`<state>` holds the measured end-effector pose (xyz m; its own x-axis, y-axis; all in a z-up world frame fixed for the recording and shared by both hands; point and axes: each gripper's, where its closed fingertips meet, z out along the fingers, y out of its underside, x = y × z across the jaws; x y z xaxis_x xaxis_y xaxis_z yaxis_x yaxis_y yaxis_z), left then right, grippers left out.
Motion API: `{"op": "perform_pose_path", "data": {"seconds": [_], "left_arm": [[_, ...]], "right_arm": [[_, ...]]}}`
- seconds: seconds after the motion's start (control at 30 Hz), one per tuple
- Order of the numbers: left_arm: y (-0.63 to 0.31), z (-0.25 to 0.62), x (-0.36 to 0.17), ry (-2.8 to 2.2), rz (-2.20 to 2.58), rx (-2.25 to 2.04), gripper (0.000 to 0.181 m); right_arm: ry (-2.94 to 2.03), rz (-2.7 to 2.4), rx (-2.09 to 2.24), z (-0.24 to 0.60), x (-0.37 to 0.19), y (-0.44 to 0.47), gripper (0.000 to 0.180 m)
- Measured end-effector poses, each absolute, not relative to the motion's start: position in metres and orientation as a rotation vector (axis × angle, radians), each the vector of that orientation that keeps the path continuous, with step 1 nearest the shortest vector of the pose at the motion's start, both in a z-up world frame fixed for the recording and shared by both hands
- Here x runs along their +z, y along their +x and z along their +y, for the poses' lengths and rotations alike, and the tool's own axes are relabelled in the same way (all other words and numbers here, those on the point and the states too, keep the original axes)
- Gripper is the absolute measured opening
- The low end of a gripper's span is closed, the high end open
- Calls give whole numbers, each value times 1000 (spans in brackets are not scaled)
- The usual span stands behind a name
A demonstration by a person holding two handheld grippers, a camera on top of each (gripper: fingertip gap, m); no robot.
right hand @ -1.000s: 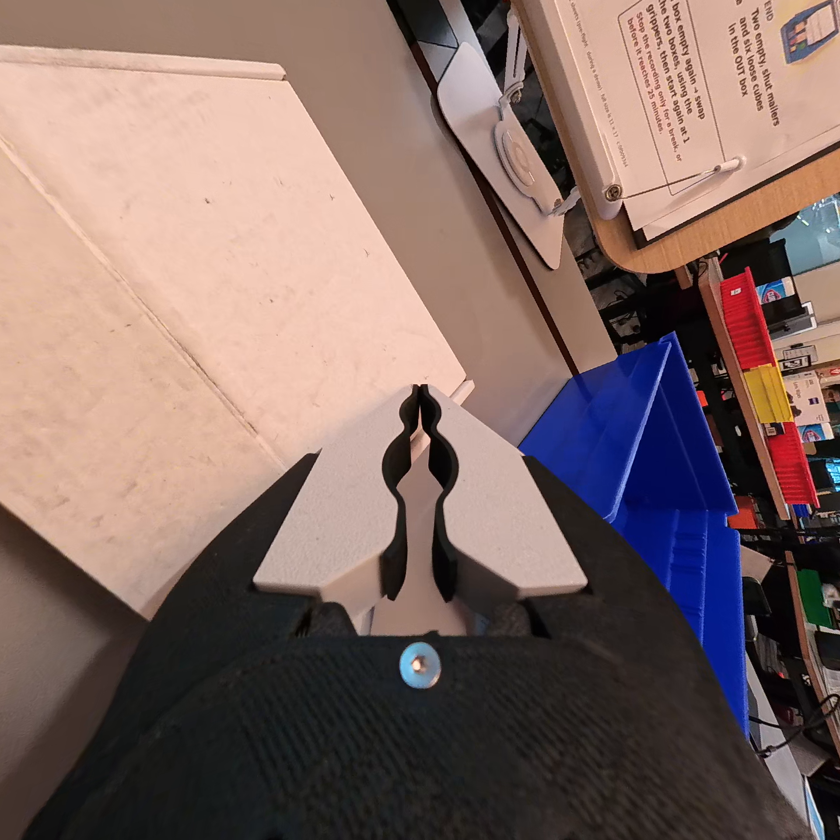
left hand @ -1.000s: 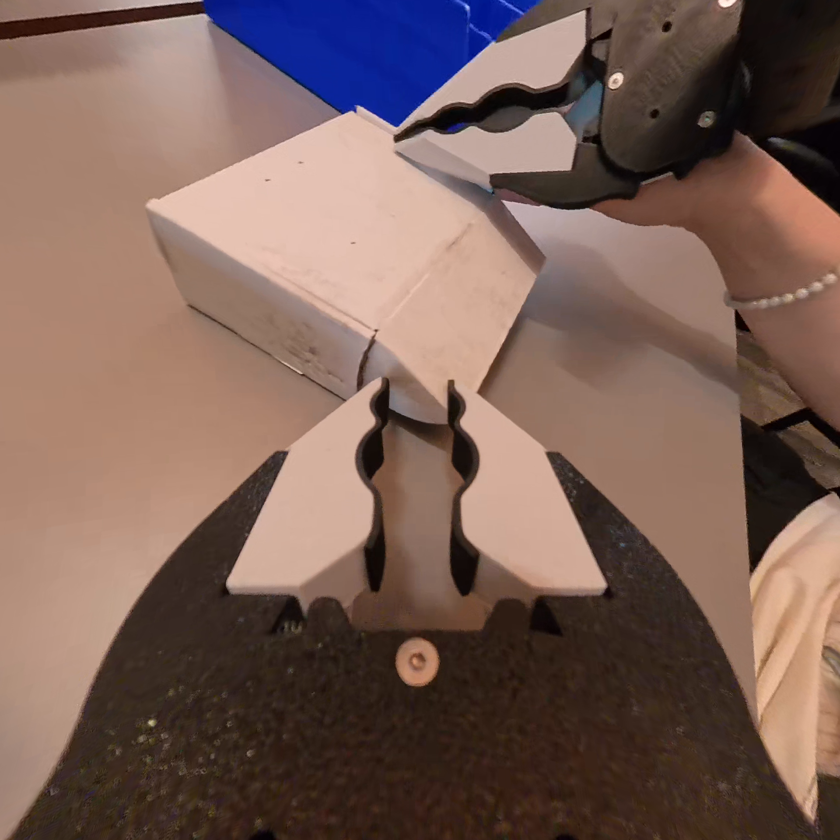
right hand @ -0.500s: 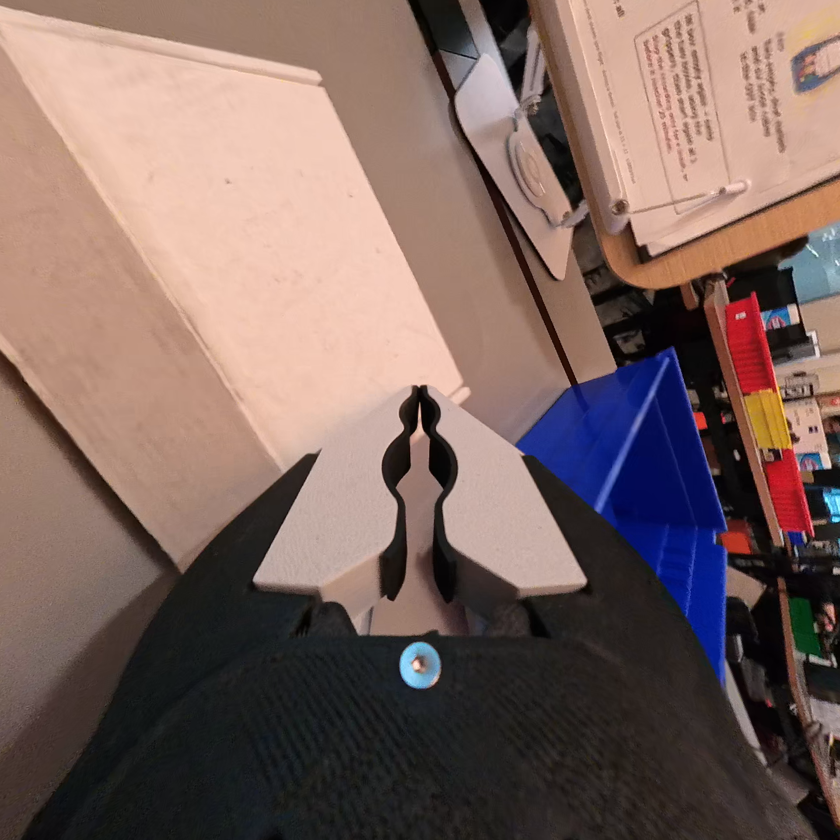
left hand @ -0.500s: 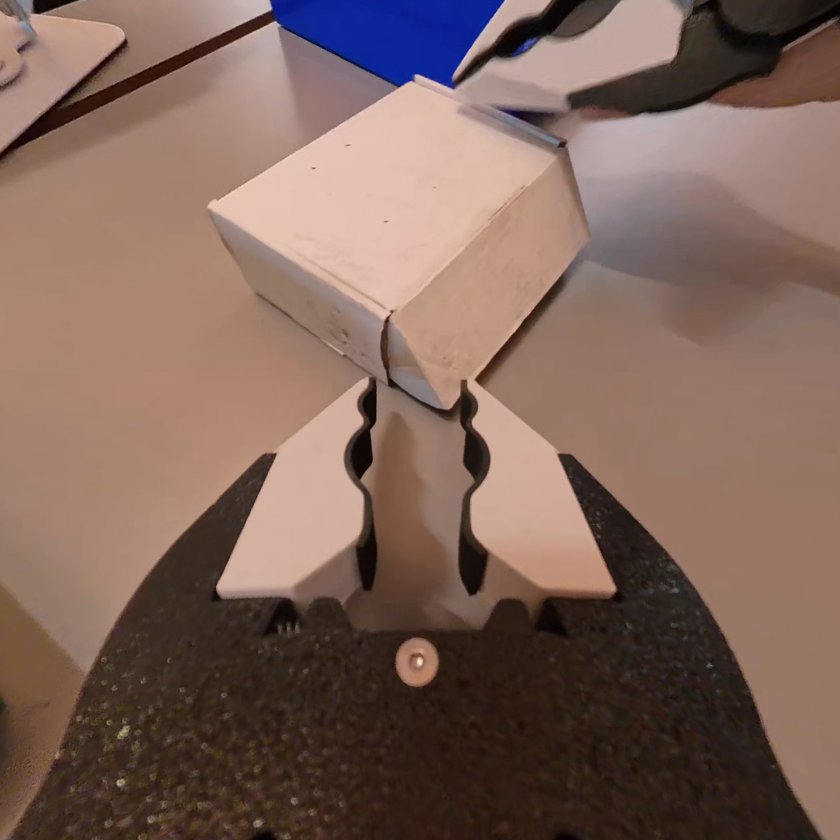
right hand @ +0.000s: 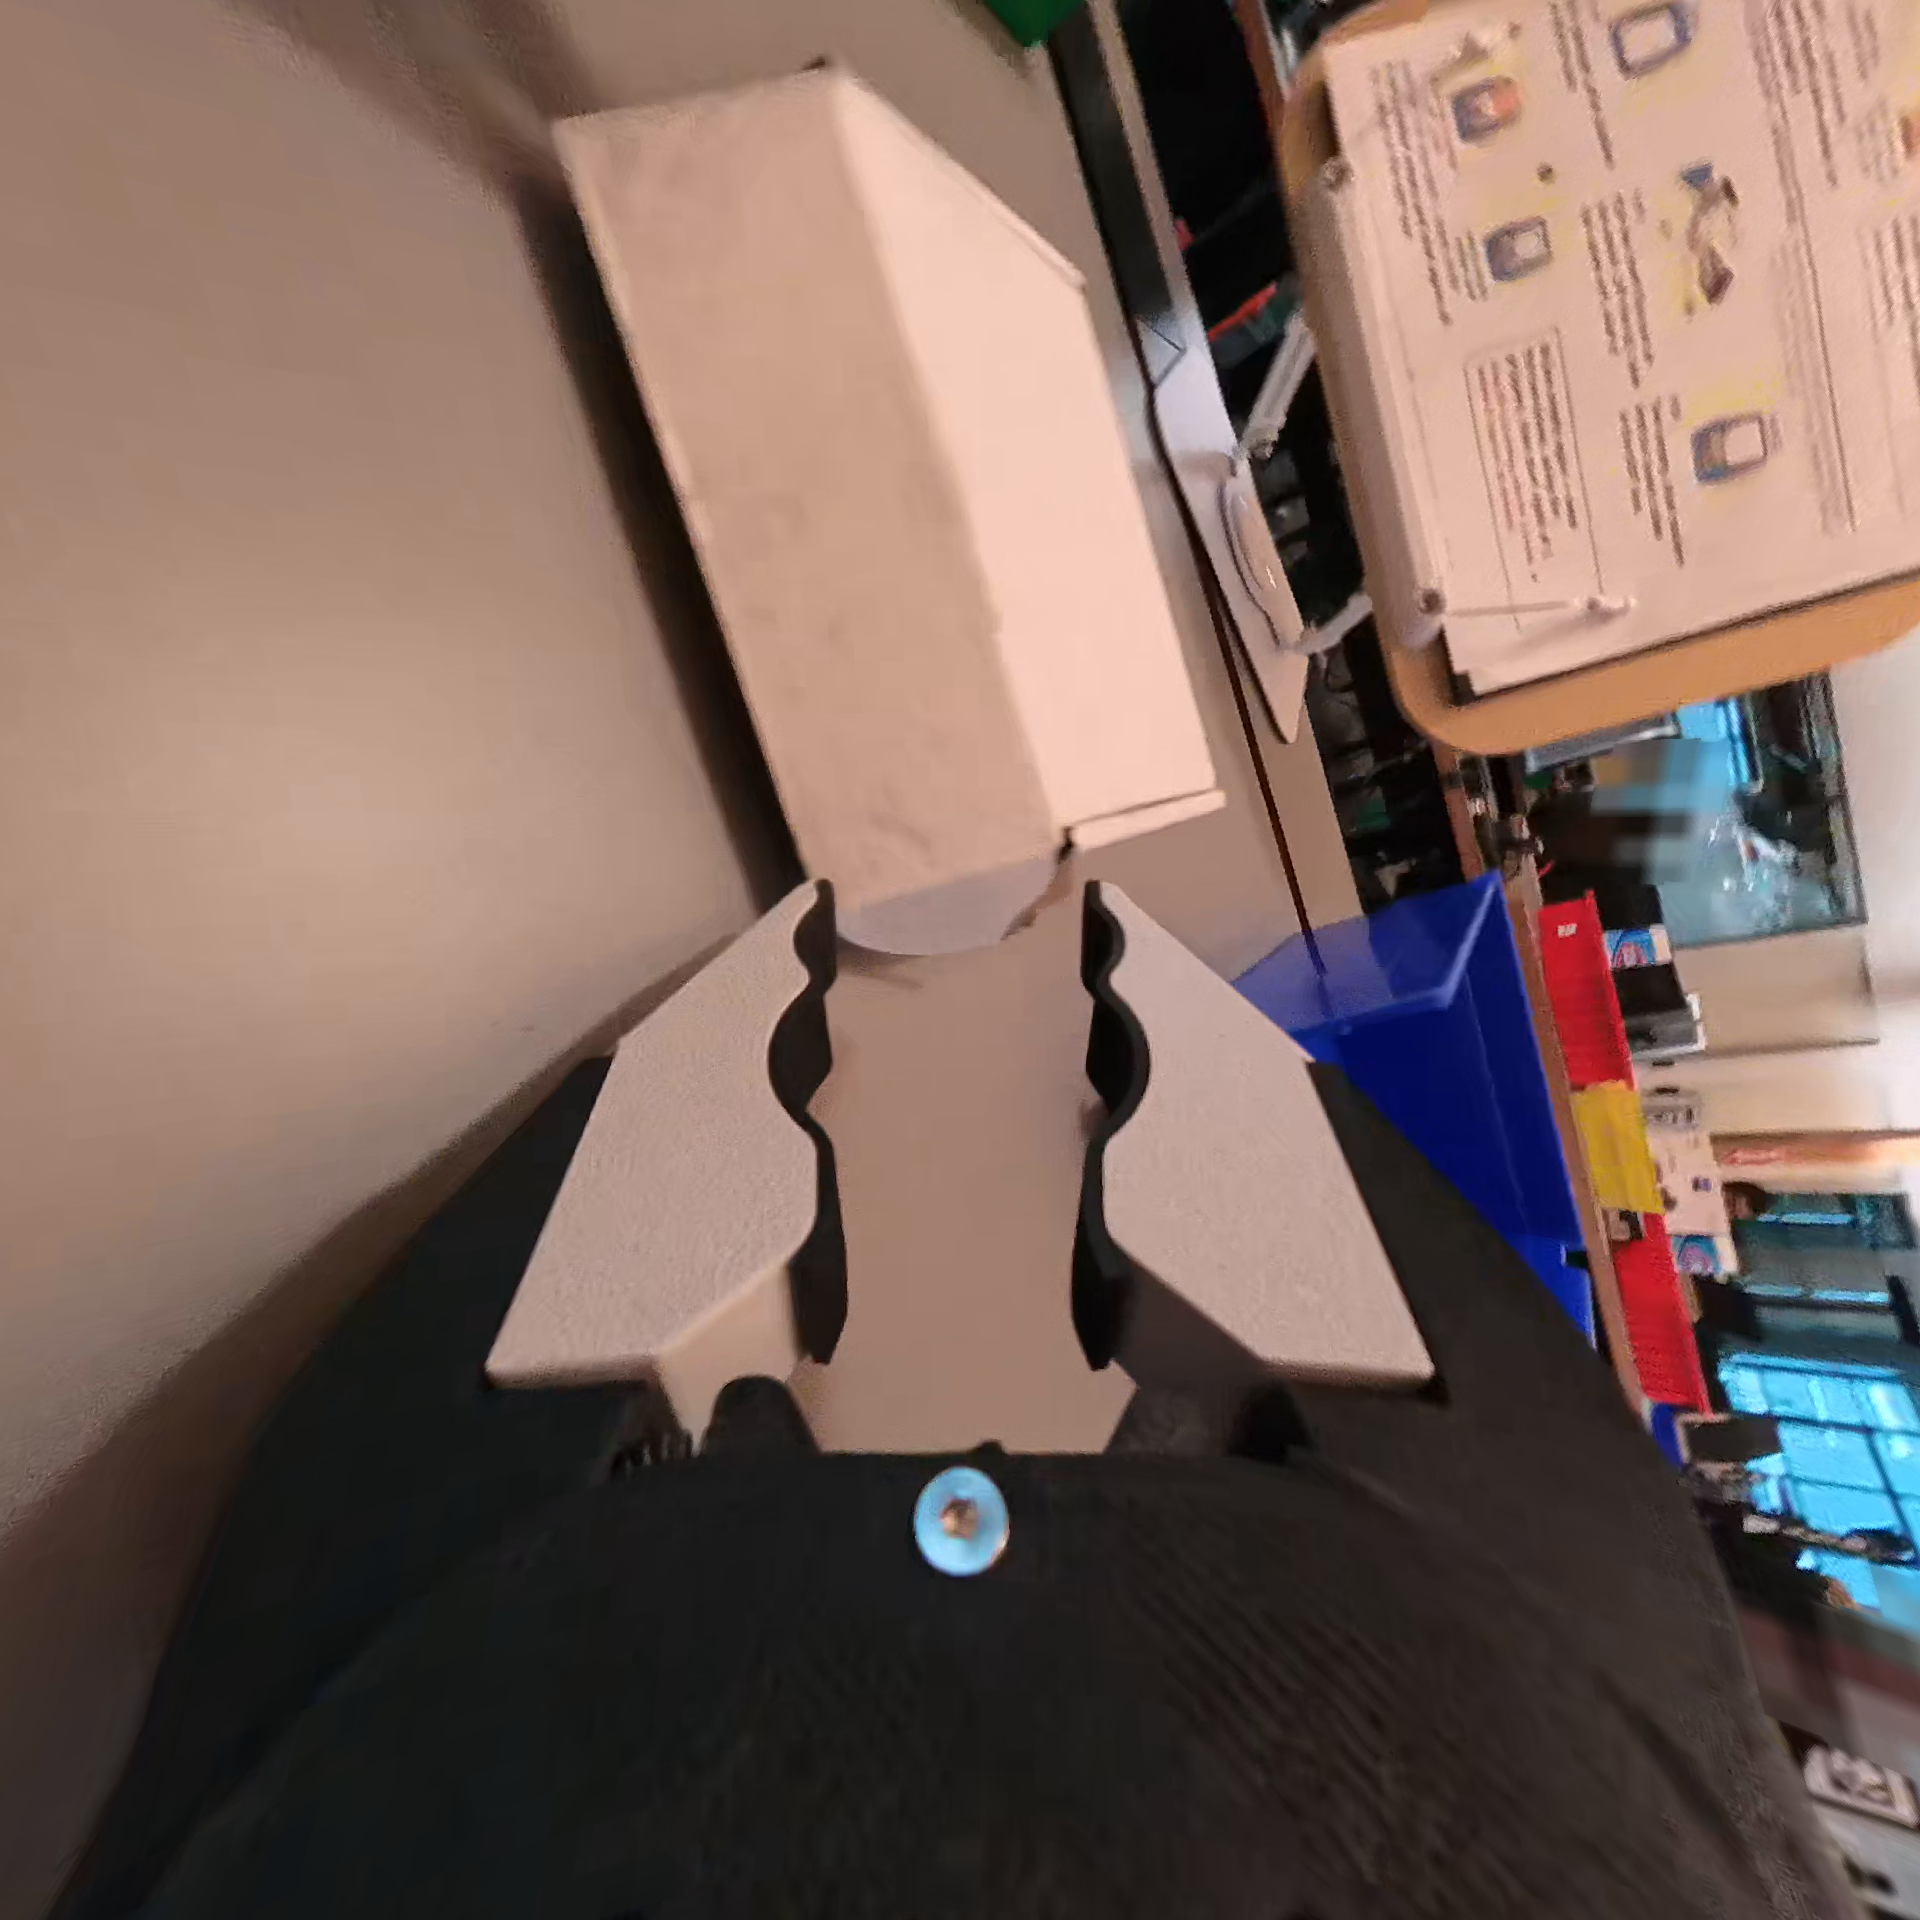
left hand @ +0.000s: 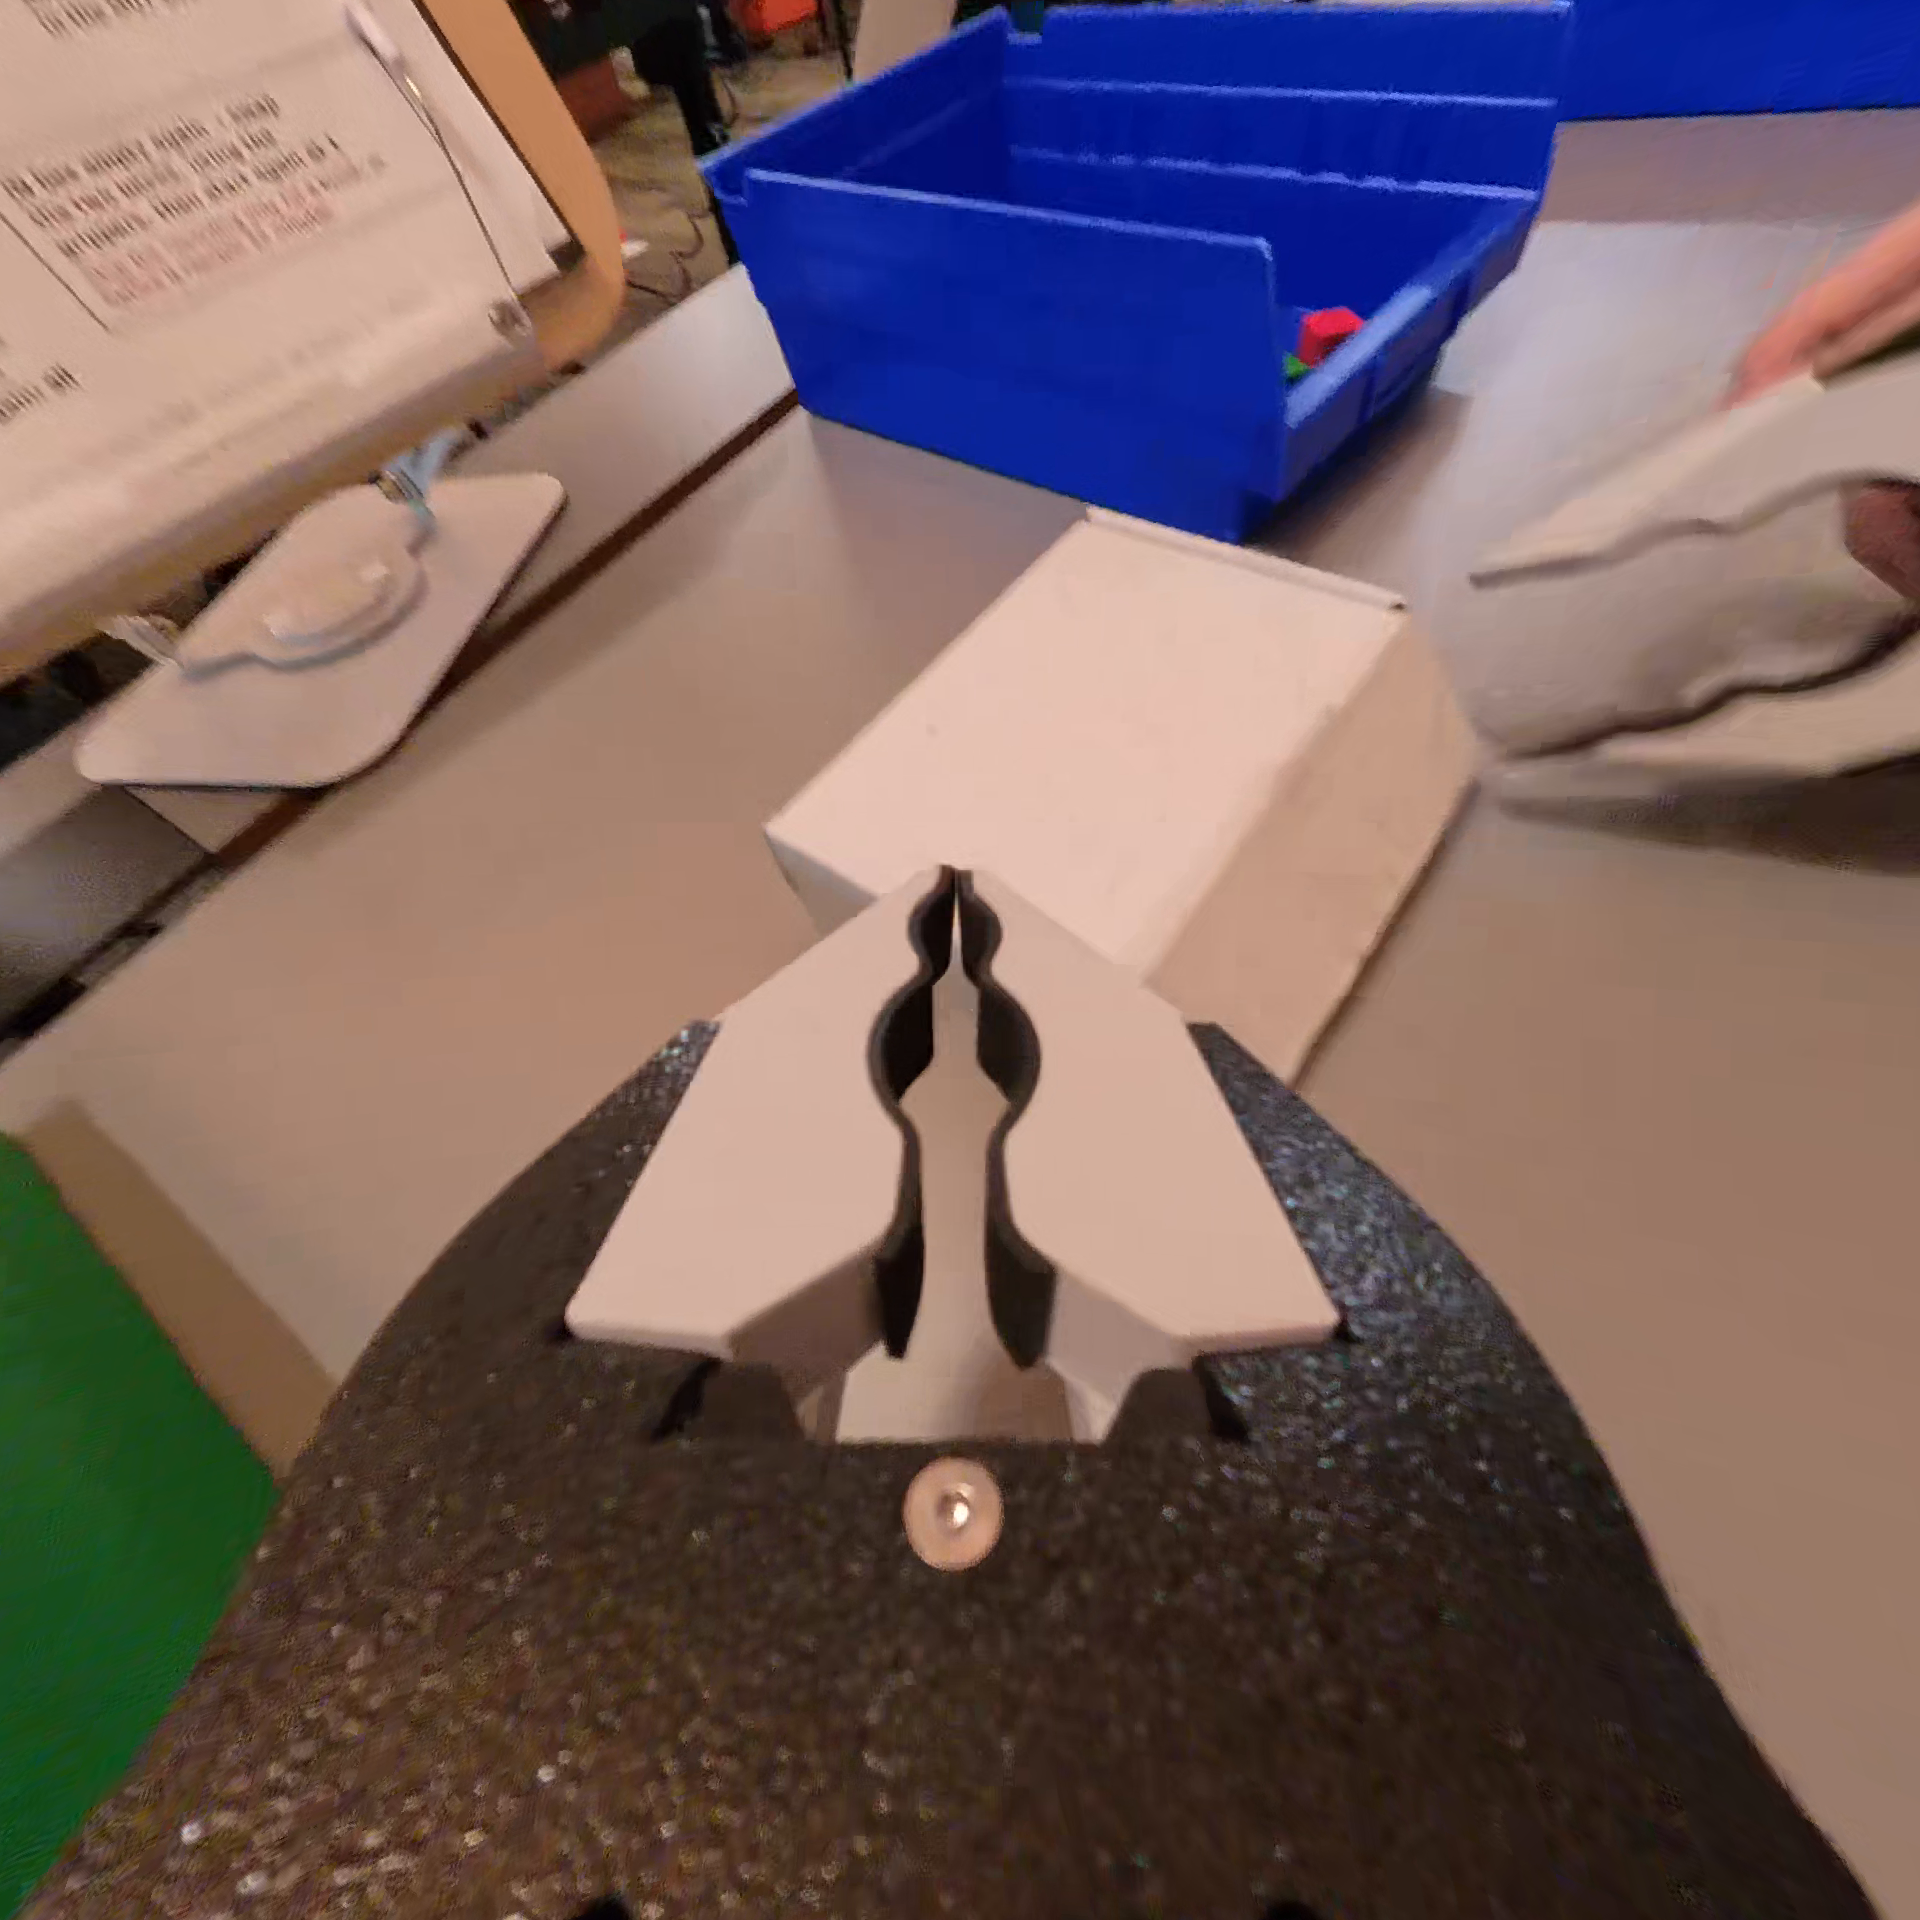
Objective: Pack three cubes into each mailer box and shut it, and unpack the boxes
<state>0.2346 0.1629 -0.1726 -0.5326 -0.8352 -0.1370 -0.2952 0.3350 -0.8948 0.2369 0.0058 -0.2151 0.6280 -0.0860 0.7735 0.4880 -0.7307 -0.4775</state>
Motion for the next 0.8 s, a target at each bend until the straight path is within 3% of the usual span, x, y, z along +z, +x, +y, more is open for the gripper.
{"op": "perform_pose_path", "data": {"seconds": [0.4,0.57,0.7,0.8], "left_arm": [[287,147,-204,-1141,2113,-1302,0],[287,147,-204,-1171,2099,-1398,0],[289,148,-204,-1170,2088,-1399,0],[289,148,-204,-1172,2081,-1393,0]], "right_arm": [[-2124,-519,-1359,6,-227,242,51],[-2078,-545,-1469,11,-228,251,44],[-2135,-447,-1472,4,-231,256,21],[-2146,-361,-1416,1,-231,254,14]]}}
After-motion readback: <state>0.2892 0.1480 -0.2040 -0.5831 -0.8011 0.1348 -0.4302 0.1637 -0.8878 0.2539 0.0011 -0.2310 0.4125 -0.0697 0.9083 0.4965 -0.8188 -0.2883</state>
